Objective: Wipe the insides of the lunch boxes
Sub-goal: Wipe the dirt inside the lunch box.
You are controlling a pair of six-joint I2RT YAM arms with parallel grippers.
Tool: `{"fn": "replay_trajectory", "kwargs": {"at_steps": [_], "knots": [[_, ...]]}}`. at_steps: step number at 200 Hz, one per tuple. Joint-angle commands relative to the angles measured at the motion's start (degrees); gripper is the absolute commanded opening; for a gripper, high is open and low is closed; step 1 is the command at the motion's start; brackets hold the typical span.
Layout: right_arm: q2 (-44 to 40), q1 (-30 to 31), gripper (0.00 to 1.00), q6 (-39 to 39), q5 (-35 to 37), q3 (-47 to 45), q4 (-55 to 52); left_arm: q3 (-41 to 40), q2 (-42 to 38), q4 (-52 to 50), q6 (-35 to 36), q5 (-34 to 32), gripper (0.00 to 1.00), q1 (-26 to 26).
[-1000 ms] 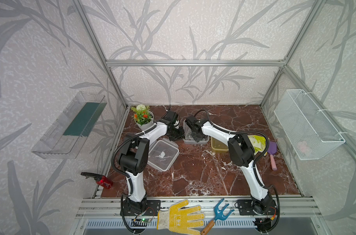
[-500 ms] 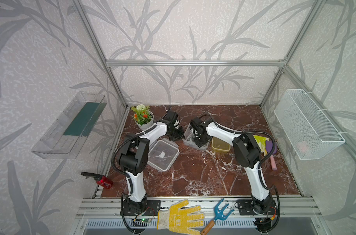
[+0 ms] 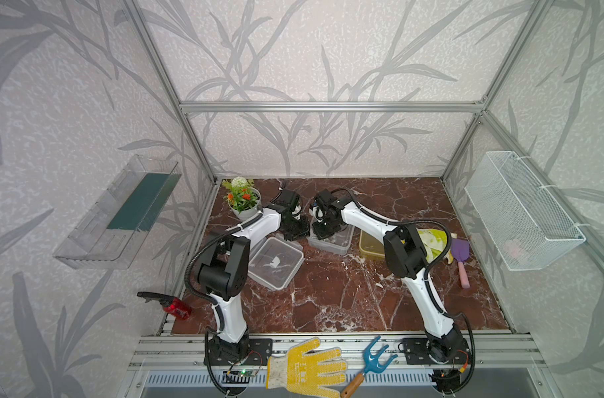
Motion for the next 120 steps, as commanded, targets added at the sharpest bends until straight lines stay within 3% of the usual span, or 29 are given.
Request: {"fn": "replay_trajectory", "kwargs": {"at_steps": [1, 19, 40, 85, 120], "knots": [[1.73, 0.1, 0.01, 3.5, -6.55, 2.38, 0.94, -0.55, -2.64, -0.1, 0.43, 0.9, 0.18, -0.45], [0.79, 0.19, 0.01, 4.15, -10.79, 0.24, 2.62, -0.64, -2.89, 0.5, 0.05, 1.43, 0.18, -0.11], [-0.97, 0.28, 0.01, 2.22, -9.99, -3.36, 1.68, -0.3, -2.71, 0.79, -0.75, 1.68, 0.18, 0.65], [-2.74, 0.54, 0.01, -10.35, 5.98, -7.87, -10.94, 1.53, -3.43, -2.71, 0.97, -2.7, 0.18, 1.75], [-4.45, 0.59, 0.02, -14.44, 18.04, -8.67, -17.69, 1.21, -3.47, -3.16, 1.46, -3.94, 0.18, 1.76]]}}
